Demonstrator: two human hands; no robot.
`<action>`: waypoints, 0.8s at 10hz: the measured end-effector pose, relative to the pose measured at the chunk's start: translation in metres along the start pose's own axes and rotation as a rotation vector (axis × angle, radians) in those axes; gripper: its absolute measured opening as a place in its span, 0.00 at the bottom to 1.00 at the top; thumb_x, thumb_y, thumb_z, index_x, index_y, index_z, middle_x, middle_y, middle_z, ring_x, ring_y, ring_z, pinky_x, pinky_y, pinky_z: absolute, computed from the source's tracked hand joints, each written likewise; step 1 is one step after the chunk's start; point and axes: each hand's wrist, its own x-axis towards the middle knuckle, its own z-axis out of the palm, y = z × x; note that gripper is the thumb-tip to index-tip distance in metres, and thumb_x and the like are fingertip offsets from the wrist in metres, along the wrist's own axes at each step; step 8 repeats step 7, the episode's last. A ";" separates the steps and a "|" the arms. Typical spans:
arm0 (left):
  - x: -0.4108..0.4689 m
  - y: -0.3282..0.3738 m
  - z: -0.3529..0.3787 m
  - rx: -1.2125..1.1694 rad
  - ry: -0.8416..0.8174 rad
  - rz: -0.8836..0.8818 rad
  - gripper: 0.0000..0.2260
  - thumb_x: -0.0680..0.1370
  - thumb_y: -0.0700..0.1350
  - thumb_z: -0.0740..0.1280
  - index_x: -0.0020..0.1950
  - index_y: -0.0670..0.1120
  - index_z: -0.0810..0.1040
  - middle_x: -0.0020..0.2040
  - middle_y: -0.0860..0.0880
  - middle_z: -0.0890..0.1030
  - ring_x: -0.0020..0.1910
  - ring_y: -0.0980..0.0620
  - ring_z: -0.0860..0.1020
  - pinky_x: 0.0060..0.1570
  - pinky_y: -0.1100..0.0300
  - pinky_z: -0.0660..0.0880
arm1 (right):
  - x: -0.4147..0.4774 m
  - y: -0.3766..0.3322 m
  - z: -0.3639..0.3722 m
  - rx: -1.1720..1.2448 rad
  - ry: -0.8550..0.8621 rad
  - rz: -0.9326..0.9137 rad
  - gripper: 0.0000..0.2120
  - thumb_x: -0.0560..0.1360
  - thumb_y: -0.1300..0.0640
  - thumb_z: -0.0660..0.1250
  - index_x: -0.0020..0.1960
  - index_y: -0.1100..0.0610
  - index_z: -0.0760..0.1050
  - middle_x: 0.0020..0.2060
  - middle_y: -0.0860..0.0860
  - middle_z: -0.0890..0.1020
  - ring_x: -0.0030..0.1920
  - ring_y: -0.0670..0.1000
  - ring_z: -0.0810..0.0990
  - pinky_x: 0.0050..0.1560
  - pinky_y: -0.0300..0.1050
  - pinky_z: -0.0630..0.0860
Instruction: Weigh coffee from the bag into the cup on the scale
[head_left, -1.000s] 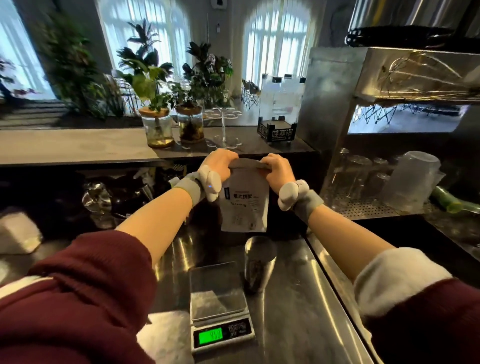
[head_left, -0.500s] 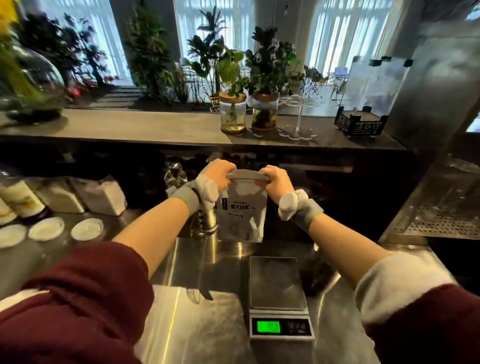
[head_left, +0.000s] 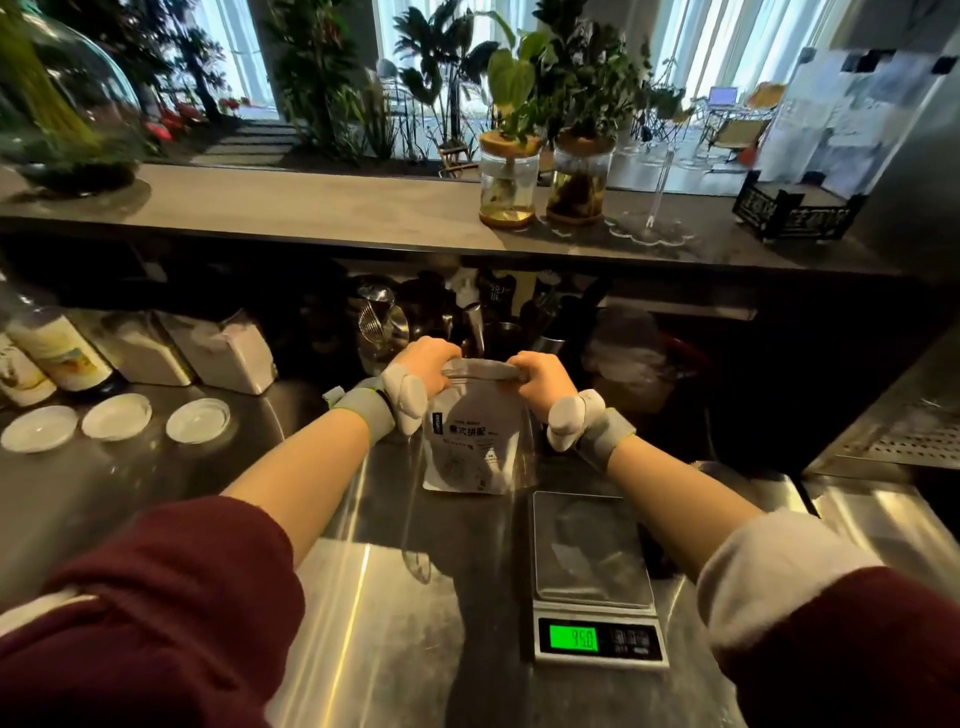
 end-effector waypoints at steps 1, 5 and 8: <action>0.000 -0.007 0.005 0.030 -0.035 -0.034 0.09 0.75 0.36 0.62 0.53 0.39 0.77 0.54 0.40 0.80 0.54 0.40 0.78 0.53 0.47 0.76 | 0.001 0.000 0.003 0.028 -0.034 0.013 0.06 0.73 0.68 0.65 0.48 0.67 0.80 0.47 0.62 0.83 0.46 0.54 0.79 0.52 0.52 0.77; -0.010 0.004 -0.009 0.003 0.009 -0.099 0.21 0.77 0.42 0.63 0.69 0.42 0.65 0.67 0.41 0.72 0.65 0.42 0.72 0.62 0.48 0.72 | -0.017 0.003 -0.030 -0.034 -0.115 0.153 0.16 0.76 0.58 0.66 0.62 0.63 0.76 0.59 0.58 0.80 0.60 0.56 0.78 0.59 0.45 0.73; -0.018 0.024 -0.026 0.027 0.059 -0.082 0.21 0.77 0.43 0.63 0.69 0.42 0.66 0.68 0.40 0.70 0.67 0.42 0.69 0.66 0.47 0.69 | -0.035 -0.003 -0.058 -0.055 -0.067 0.199 0.13 0.76 0.60 0.64 0.58 0.63 0.79 0.55 0.59 0.82 0.56 0.58 0.80 0.59 0.50 0.76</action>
